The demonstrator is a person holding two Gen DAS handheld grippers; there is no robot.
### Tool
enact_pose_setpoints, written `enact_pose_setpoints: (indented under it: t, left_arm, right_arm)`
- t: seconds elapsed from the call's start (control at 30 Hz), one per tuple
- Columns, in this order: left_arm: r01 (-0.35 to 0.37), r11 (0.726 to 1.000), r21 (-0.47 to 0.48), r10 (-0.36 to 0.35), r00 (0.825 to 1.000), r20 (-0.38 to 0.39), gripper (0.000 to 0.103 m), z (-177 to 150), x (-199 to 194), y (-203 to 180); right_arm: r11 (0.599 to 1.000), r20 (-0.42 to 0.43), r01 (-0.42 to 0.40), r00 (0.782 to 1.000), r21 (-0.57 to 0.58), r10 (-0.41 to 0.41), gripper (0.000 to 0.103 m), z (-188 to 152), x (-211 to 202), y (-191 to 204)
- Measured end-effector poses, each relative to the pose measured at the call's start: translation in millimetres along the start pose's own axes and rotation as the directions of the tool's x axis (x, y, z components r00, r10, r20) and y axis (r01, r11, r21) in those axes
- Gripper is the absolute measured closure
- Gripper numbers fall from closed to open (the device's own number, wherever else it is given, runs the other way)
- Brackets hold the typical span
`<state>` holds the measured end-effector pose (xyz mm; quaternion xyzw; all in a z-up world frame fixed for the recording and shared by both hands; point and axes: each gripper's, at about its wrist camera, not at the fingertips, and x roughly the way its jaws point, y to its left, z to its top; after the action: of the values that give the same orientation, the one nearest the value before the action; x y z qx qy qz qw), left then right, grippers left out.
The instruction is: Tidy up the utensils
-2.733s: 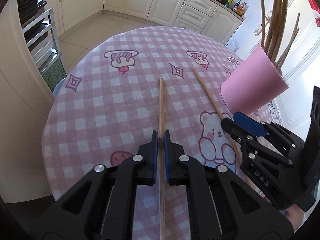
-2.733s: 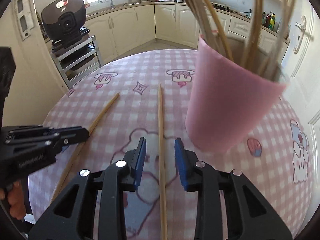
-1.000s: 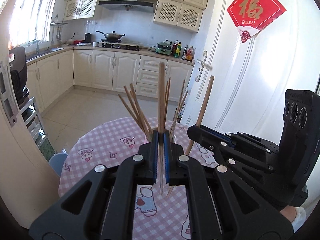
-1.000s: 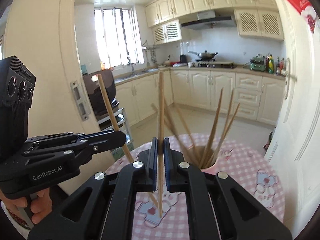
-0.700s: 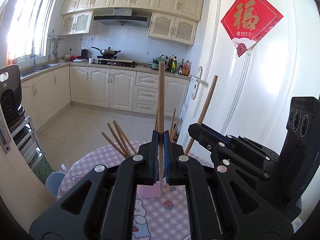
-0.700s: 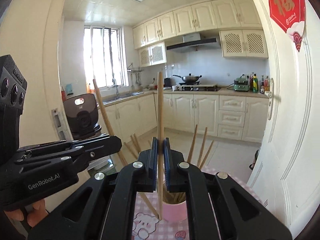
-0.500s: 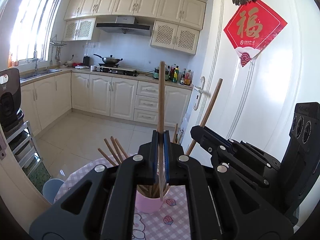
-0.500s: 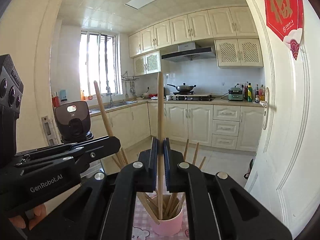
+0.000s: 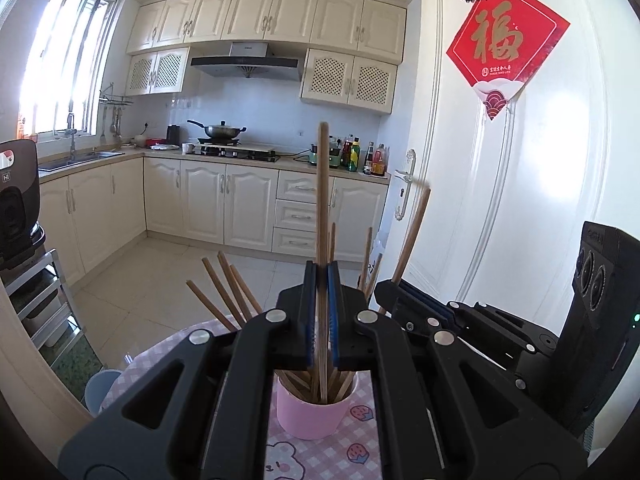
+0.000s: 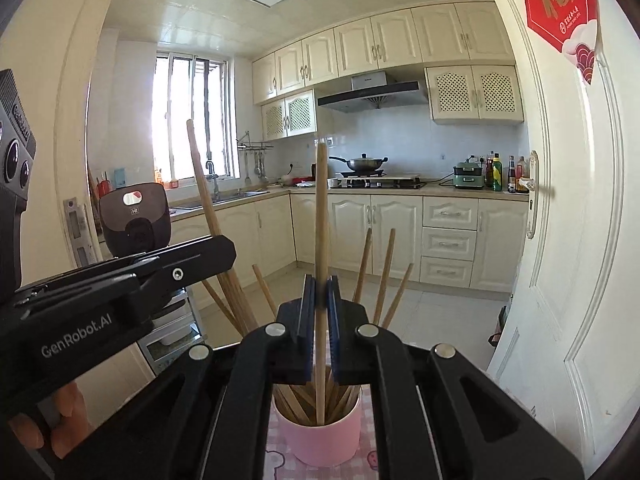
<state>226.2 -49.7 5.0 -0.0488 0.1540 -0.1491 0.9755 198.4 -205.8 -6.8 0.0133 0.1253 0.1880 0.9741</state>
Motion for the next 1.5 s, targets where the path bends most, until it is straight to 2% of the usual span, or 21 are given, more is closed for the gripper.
enact_pose_setpoints:
  t: [0.3, 0.53, 0.73, 1.0, 1.07, 1.1, 1.13, 1.27, 1.33, 1.4, 1.5]
  left_arm:
    - [-0.012, 1.0, 0.022, 0.013, 0.998, -0.054, 0.097, -33.9, 7.1, -2.0]
    - [-0.027, 0.999, 0.043, 0.031, 0.994, -0.104, 0.097, -47.6, 15.1, -1.5]
    - [-0.041, 0.998, 0.054, 0.047, 0.992, -0.114, 0.096, -50.3, 13.6, -3.1]
    - [-0.048, 0.998, 0.042, 0.053, 0.99, -0.13, 0.094, -54.2, 5.4, -0.2]
    - [-0.05, 0.998, 0.034, 0.054, 0.99, -0.133, 0.08, -54.4, 1.6, 0.6]
    - [-0.055, 0.998, 0.032, 0.059, 0.99, -0.129, 0.062, -54.0, -0.4, 0.0]
    - [-0.073, 0.997, 0.034, 0.076, 0.991, -0.113, 0.054, -54.4, -5.3, 0.4]
    - [-0.082, 0.996, 0.046, 0.085, 0.993, -0.087, 0.052, -53.7, -24.3, 1.9]
    - [-0.1, 0.994, 0.05, 0.103, 0.993, -0.065, 0.041, -54.8, -35.8, 3.7]
    - [-0.131, 0.989, 0.065, 0.134, 0.991, -0.03, 0.036, -55.3, -49.5, 4.2]
    - [-0.168, 0.983, 0.076, 0.168, 0.986, 0.009, 0.028, -56.1, -69.7, 5.3]
  right_arm:
    - [1.0, -0.03, 0.015, 0.999, -0.002, -0.015, 0.098, -20.7, 0.2, 1.4]
    - [1.0, -0.07, 0.008, 0.998, 0.009, -0.007, 0.098, -32.4, 5.1, 1.9]
    - [1.0, -0.101, 0.0, 0.995, 0.024, 0.002, 0.098, -36.7, 9.4, 0.5]
    - [0.999, -0.088, -0.002, 0.996, 0.049, 0.006, 0.098, -36.0, -2.5, 1.7]
    - [0.999, -0.089, -0.005, 0.996, 0.052, 0.009, 0.098, -35.5, -5.3, 1.1]
    - [0.999, -0.087, -0.001, 0.996, 0.053, 0.005, 0.098, -35.4, -7.6, 1.5]
    - [0.998, -0.088, 0.002, 0.996, 0.056, 0.003, 0.097, -35.1, -10.6, 1.3]
    - [0.998, -0.081, 0.015, 0.997, 0.057, -0.01, 0.087, -35.5, -23.8, 1.1]
    - [0.998, -0.078, 0.031, 0.997, 0.047, -0.027, 0.081, -35.8, -31.6, 3.4]
    - [0.998, -0.076, 0.04, 0.996, 0.045, -0.037, 0.076, -36.2, -40.1, 6.5]
    - [0.998, -0.062, 0.05, 0.997, 0.04, -0.047, 0.064, -34.7, -55.1, 13.9]
